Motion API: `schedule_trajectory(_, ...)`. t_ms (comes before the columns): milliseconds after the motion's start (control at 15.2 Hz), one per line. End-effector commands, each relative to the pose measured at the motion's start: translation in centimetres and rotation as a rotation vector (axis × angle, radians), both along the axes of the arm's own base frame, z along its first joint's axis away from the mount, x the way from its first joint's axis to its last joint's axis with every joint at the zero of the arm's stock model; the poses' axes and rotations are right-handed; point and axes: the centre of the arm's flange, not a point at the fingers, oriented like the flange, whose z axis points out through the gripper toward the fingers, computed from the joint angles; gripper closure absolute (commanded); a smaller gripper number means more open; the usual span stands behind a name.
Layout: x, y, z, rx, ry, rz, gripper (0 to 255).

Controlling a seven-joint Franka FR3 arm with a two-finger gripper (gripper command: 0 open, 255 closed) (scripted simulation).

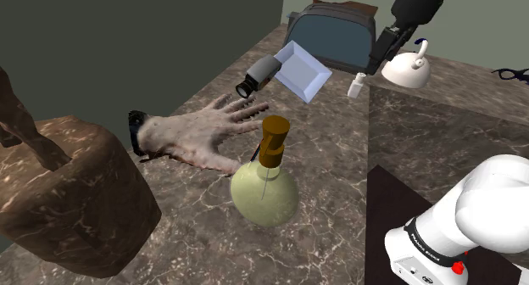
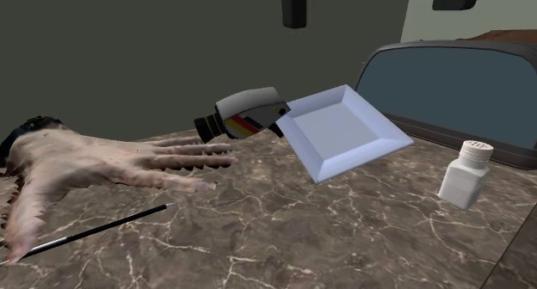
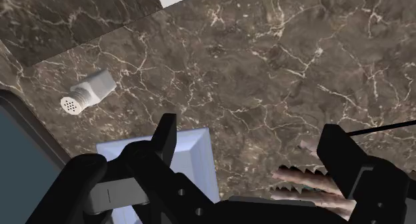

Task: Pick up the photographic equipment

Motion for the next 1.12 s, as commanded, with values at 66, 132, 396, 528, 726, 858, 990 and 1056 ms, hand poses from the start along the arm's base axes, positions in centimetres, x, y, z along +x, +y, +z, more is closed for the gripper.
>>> schedule_trajectory(66,0.5,0.8,-0.7,0.011,-0.013,-0.042,0)
schedule_trajectory(132,1.1,1.7,-1.3,0.022,-0.025,-0.083,0)
schedule_trajectory(396,3.7,4.8,-3.8,0.065,-0.076,-0.249,0)
schedule_trajectory(528,5.3,6.2,-5.0,0.087,-0.101,-0.332,0)
schedule_trajectory(726,7.9,8.2,-6.6,0.120,-0.139,-0.457,0)
schedule_trajectory(858,9.8,9.3,-7.5,0.142,-0.165,-0.540,0)
schedule_trajectory(990,11.8,10.3,-8.4,0.164,-0.190,-0.623,0)
schedule_trajectory(1056,12.9,10.7,-8.8,0.175,-0.203,-0.664,0)
